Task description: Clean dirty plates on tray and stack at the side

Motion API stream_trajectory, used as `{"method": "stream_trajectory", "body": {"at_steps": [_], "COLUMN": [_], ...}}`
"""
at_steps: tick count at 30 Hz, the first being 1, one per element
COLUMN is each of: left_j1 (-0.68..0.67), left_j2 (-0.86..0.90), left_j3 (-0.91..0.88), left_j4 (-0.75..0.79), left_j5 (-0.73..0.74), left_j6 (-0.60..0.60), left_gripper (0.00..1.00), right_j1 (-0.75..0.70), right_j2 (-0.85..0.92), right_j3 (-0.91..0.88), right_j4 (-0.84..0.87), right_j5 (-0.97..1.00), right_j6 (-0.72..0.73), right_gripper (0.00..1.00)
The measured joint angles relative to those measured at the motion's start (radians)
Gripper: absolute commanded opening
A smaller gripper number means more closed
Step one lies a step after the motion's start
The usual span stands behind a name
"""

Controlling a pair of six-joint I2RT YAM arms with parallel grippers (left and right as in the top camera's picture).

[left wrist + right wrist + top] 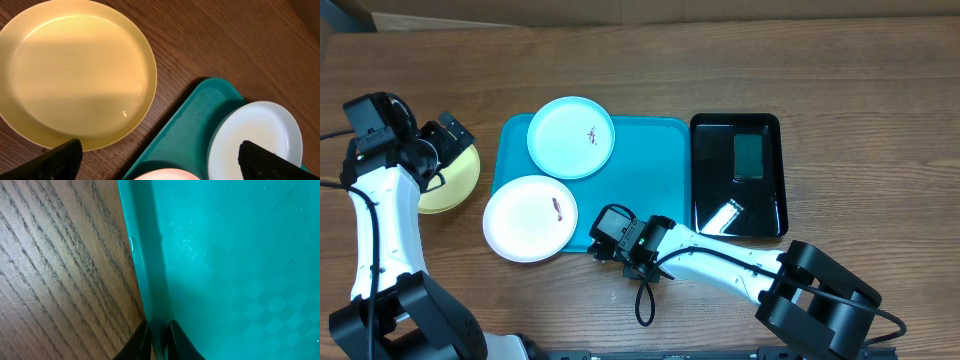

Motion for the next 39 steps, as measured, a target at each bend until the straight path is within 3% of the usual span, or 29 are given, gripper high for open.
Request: {"method": "stream_trajectory", "body": {"at_steps": [23, 25, 30, 39], "left_j1": [0.0, 0.0, 0.0, 0.0], "left_j2": [0.0, 0.0, 0.0, 0.0], "left_j3": [0.0, 0.0, 0.0, 0.0], "left_j4": [0.0, 0.0, 0.0, 0.0], "left_j5": [0.0, 0.0, 0.0, 0.0], "left_j6": [0.0, 0.0, 0.0, 0.0], "left_gripper": [1.0, 1.0, 1.0, 1.0], "right_j1": [0.002, 0.002, 0.0, -0.005], "right_j2": [0.0, 0.0, 0.0, 0.0], "right_j3": [0.0, 0.0, -0.002, 0.06], "right_j4": [0.003, 0.002, 0.004, -0.117], "right_j5": [0.042, 0.044, 0.057, -0.068], "right_j6": [-0.018, -0.019, -0.008, 0.005], "right_gripper": [0.13, 0.22, 0.33, 0.45]}}
